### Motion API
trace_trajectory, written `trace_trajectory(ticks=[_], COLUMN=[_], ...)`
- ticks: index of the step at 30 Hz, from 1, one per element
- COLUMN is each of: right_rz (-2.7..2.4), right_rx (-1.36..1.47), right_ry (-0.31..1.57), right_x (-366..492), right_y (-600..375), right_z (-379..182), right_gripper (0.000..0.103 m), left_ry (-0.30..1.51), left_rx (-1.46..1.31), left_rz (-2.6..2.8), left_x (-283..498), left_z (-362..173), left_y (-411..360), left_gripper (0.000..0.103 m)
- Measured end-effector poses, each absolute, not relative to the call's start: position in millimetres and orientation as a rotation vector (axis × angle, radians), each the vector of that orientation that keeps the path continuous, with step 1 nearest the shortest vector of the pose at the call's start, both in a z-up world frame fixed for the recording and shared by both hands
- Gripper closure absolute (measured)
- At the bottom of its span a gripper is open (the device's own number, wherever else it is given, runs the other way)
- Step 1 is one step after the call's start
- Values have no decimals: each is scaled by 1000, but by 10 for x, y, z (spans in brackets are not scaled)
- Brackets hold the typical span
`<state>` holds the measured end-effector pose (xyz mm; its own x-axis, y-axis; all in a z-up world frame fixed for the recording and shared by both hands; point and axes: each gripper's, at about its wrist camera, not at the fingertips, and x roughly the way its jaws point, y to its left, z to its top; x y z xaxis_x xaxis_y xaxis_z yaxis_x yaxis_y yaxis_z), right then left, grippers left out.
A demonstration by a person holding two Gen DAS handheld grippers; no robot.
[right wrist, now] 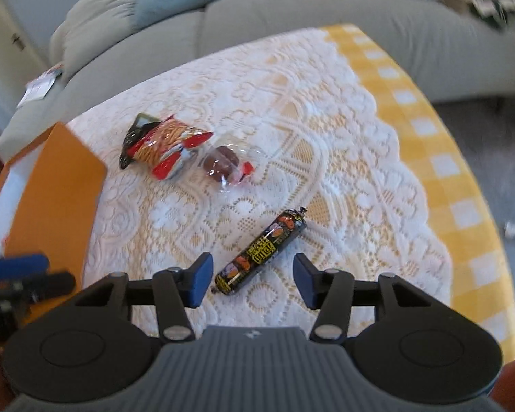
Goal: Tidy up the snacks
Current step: 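Grasp the dark sausage stick with the right gripper while the left grasps the chocolate ball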
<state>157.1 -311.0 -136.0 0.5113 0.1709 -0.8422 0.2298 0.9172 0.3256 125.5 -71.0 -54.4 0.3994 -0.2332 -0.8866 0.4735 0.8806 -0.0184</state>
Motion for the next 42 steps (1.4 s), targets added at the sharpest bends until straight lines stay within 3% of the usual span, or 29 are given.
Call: trace_trajectory(ticks=[8,20,26,40,41,42], right_rz=[-114,-83,-85,-110,-102,-94], right_rx=[405,387,397,565,580,587], right_ry=[1107,1110,995,1024,1025,1020], right_x=[1888,1907,1908,1984,1991,1994], right_y=[-3052,-3060,-3223,-3525,-3533,-3539], right_z=[-1513,-1543,-1358,-1503,-1511,-1511], right_gripper=[57,81,82,86,89,99], left_ry=[1114,1044,986,964,954,943], left_rx=[281,287,360,426,447,462], left_rz=[-438,-527,-580,-797,-796,-796], left_x=[1408,1660,1780,2138,2132,2129], left_z=[-676,-692,-742,-1082,-1104,-1125], left_y=[-877,-1222,-1478,-1811,-1834,-1849], left_gripper=[45,45,39,39,39,38])
